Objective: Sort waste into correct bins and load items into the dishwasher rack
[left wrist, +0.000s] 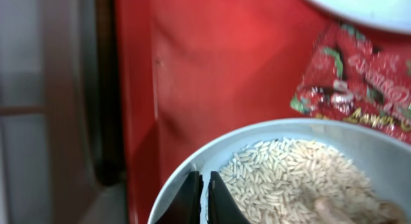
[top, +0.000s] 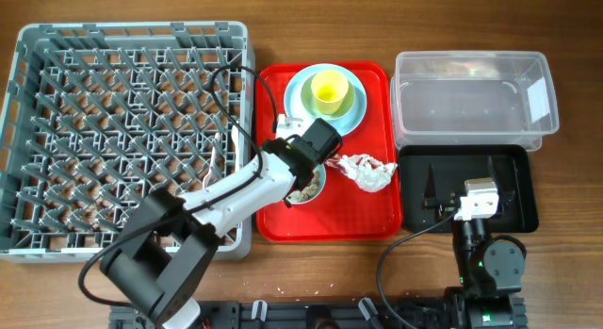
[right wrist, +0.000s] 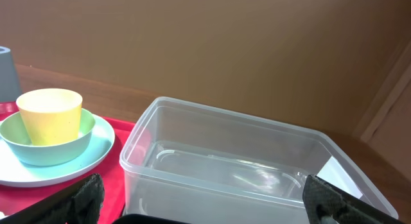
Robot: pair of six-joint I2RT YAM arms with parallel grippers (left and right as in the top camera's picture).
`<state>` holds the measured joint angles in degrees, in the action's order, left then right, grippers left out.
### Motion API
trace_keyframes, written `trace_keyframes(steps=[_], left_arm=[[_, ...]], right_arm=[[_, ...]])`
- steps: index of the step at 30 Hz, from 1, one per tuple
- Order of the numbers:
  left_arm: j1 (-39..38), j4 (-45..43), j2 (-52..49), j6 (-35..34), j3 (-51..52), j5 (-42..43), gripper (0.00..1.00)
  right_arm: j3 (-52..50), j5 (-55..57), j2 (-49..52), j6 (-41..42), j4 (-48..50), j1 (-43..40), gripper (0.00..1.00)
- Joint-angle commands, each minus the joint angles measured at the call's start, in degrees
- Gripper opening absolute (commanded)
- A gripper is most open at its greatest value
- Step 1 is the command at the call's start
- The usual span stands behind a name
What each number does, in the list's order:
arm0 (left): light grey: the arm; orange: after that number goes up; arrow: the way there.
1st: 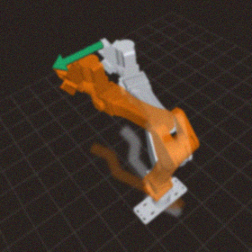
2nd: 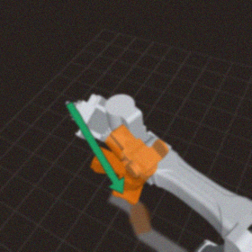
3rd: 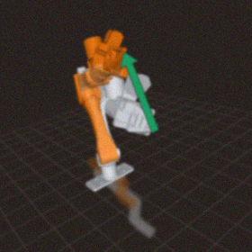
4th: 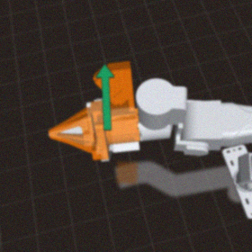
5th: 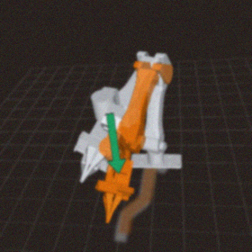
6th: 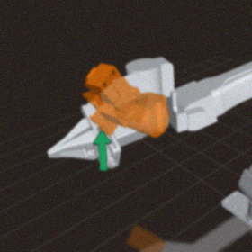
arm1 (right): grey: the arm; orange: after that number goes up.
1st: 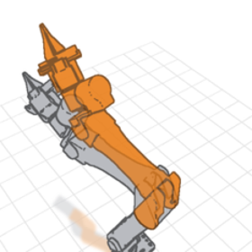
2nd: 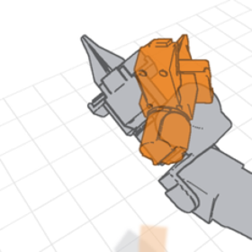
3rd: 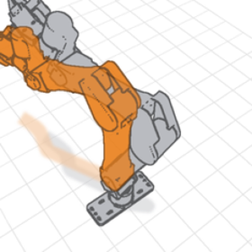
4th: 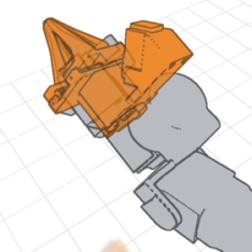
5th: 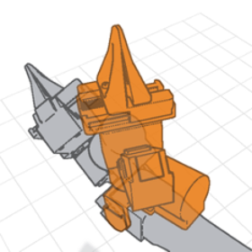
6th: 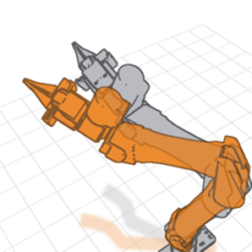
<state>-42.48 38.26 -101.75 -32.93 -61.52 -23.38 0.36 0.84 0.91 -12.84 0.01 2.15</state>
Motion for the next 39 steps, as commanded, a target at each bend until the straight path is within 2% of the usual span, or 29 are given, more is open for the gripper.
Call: trace_keyframes(steps=[1, 4, 7, 9, 14, 20, 29, 39], left_arm=[[-0.6, 1.1, 5.4, -0.3, -3.4, -1.2, 0.1], [-2.4, 3.4, 11.6, -0.3, -4.6, 2.6, 0.14], [-4.3, 3.8, 17.0, -0.3, -4.6, 13.0, 0.25], [-6.3, 4.0, 18.1, -0.3, -4.5, 19.4, 0.29], [-10.8, 3.8, 14.5, -0.3, -2.5, 16.2, 0.32], [-11.0, 3.3, 7.1, -0.3, -2.2, 10.5, 0.31], [-11.0, -0.2, 0.0, -0.3, -2.2, 10.4, 0.31], [-11.0, -2.1, -2.5, -0.4, -2.2, 8.3, 0.22]], right_arm=[[-0.1, -0.9, -0.1, 0.9, 0.3, -0.2, 1.0], [-0.1, -0.9, -0.1, 1.0, 0.3, -0.2, 1.0], [-0.1, -0.9, -0.1, 0.9, 0.3, -0.2, 1.0], [-0.1, -0.9, -0.1, 1.0, 0.3, -0.2, 1.0], [-0.1, -0.9, -0.1, 0.9, 0.3, -0.2, 1.0], [-0.1, -0.9, -0.1, 1.0, 0.3, -0.2, 1.0], [-0.1, -0.9, -0.1, 1.0, 0.3, -0.2, 1.0], [-0.1, -0.9, -0.1, 0.9, 0.3, -0.2, 1.0]])
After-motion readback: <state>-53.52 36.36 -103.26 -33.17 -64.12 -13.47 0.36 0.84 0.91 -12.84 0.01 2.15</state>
